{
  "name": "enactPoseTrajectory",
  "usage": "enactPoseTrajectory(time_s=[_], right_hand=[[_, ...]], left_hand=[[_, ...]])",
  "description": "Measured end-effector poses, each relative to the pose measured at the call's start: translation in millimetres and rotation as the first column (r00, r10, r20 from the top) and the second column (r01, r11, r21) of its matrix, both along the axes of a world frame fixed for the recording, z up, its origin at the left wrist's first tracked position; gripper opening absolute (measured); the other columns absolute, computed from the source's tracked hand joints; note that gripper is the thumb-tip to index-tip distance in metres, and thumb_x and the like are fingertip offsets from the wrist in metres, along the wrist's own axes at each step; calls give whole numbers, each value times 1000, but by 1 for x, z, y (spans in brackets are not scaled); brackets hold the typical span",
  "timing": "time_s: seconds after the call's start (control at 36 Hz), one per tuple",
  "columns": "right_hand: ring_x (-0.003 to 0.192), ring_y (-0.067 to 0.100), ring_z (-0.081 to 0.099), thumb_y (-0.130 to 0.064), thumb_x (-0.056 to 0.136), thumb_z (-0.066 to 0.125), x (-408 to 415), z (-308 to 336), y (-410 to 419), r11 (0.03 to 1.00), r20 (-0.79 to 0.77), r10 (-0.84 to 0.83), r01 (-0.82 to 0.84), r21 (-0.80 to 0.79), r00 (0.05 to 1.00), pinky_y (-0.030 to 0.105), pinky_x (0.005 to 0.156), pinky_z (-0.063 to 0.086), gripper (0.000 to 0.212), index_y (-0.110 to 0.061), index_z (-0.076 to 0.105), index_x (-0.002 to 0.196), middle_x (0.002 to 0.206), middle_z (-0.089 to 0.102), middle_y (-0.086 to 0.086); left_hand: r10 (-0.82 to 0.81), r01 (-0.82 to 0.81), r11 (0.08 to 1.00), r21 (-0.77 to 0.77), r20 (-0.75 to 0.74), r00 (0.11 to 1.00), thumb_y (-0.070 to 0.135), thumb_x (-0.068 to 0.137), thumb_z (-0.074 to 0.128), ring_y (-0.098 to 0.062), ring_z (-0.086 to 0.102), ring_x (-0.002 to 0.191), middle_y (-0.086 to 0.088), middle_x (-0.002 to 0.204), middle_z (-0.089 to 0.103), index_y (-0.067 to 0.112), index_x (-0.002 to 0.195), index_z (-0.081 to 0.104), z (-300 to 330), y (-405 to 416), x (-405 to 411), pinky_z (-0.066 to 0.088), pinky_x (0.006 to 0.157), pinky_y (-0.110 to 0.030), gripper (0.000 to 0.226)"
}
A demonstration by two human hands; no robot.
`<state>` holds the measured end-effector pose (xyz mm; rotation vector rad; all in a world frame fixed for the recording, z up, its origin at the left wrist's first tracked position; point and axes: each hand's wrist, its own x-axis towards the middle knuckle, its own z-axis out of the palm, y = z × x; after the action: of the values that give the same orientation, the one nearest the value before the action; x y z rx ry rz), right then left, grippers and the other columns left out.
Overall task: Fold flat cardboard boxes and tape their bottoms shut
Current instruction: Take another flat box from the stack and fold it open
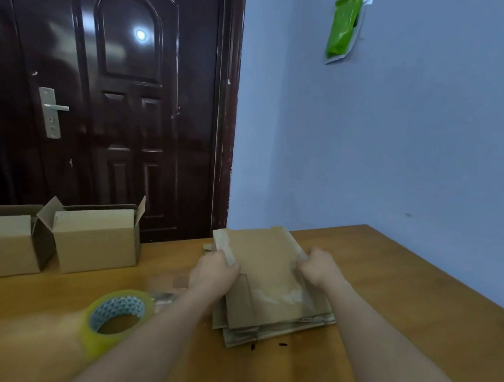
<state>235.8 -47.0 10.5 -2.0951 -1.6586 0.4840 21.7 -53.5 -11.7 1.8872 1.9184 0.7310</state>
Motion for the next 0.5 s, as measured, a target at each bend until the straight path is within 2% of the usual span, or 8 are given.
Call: enactPoseTrajectory(time_s=[0.08,0.14,0.19,0.25,0.31,0.36,0.44,0.5], right_hand=[[79,26,49,-28,92,49,1,6,3,994,-170,-71,85,72,983,31,60,34,31,1,55,98,99,55,16],[78,28,50,-22,92,50,2,12,3,980,-354,-113,162,112,929,32,65,35,24,1,55,86,90,57,16],[86,31,54,-18,91,54,3,16,3,960,-535,-160,256,110,829,34,72,37,24,5,59,96,101,63,22],[79,29,52,-13,89,57,1,21,2,948,-645,-180,306,87,742,34,69,37,21,7,59,97,103,63,25],[67,25,48,-8,88,58,-4,30,-1,950,-705,-171,305,67,688,31,61,36,11,3,57,87,85,60,19],[61,20,46,-4,89,56,-12,39,-2,953,-772,-143,295,60,620,30,58,36,14,-2,52,75,72,53,11],[70,24,55,-8,87,58,-27,53,-4,963,-851,-99,266,49,516,38,76,47,8,-5,57,80,74,58,10],[72,26,58,-9,86,57,-39,63,-5,968,-902,-66,245,46,428,41,76,51,6,-4,59,90,76,61,11]], left_hand=[[34,-45,998,49,206,978,27,90,52,-22,59,88,-6,100,60,12,99,54,9,-1,1,50,71,-34,17],[41,-66,997,52,385,922,23,90,56,-18,55,93,-6,113,58,13,115,54,19,-2,-1,46,74,-31,27],[37,-79,995,57,528,849,22,89,59,-15,52,97,-5,119,57,10,124,54,28,-3,-6,40,77,-26,37],[15,-81,993,83,600,800,19,88,62,-14,52,100,-4,120,58,10,124,56,37,-6,-11,38,81,-25,37],[-9,-75,992,100,661,751,17,88,64,-13,53,103,-4,119,60,10,122,57,47,-9,-17,40,85,-24,36],[-30,-68,992,109,713,701,16,87,65,-16,56,109,-4,120,61,11,121,56,58,-12,-23,44,95,-29,36],[-79,-76,984,162,775,627,16,85,67,-22,55,115,-8,125,57,12,122,55,78,-20,-34,43,103,-41,39],[-125,-82,972,222,777,617,14,85,67,-21,55,112,-6,125,55,11,125,51,92,-25,-43,44,101,-38,43]])
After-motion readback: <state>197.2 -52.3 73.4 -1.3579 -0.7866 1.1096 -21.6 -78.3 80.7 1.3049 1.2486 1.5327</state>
